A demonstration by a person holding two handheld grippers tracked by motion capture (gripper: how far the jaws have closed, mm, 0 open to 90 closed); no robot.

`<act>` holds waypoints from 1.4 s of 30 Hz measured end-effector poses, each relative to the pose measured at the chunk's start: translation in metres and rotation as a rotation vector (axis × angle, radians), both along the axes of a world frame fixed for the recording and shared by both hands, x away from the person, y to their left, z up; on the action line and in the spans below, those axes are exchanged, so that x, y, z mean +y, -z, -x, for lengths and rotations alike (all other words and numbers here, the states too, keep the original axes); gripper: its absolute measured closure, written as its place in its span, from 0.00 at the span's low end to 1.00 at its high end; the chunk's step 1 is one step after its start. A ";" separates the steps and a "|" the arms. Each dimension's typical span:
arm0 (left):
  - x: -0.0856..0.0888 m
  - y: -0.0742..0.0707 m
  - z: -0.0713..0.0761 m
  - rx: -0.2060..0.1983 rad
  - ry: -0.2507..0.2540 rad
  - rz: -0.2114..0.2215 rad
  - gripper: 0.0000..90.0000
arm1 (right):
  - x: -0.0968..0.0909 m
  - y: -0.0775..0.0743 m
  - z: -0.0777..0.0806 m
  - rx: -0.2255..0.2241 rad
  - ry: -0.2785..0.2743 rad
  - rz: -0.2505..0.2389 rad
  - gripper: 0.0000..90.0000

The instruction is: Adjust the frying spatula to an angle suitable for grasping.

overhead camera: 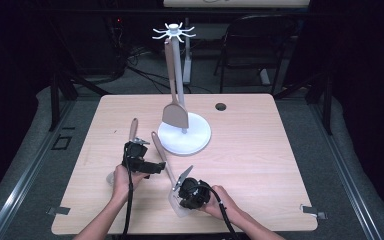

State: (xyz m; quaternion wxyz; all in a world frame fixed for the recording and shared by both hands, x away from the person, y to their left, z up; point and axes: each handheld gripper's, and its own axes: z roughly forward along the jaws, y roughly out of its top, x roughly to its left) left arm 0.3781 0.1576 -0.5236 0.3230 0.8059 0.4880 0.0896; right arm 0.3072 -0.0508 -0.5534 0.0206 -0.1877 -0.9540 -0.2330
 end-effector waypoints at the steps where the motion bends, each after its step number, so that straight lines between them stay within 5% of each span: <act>1: -0.001 0.001 -0.001 -0.002 -0.004 0.003 0.06 | 0.000 0.000 0.000 0.001 -0.001 0.000 1.00; 23: -0.021 0.030 -0.031 0.104 0.027 0.014 0.36 | -0.001 0.001 -0.003 0.007 -0.015 -0.009 1.00; 27: -0.027 0.030 -0.031 0.103 0.026 -0.027 0.45 | -0.001 0.000 -0.003 -0.003 -0.022 0.012 1.00; 34: -0.032 0.034 -0.033 0.111 0.008 -0.031 0.50 | -0.001 0.000 -0.003 -0.002 -0.023 0.013 1.00; 42: -0.031 0.035 -0.032 0.124 -0.007 0.011 0.58 | -0.001 0.000 -0.003 -0.004 -0.017 0.007 1.00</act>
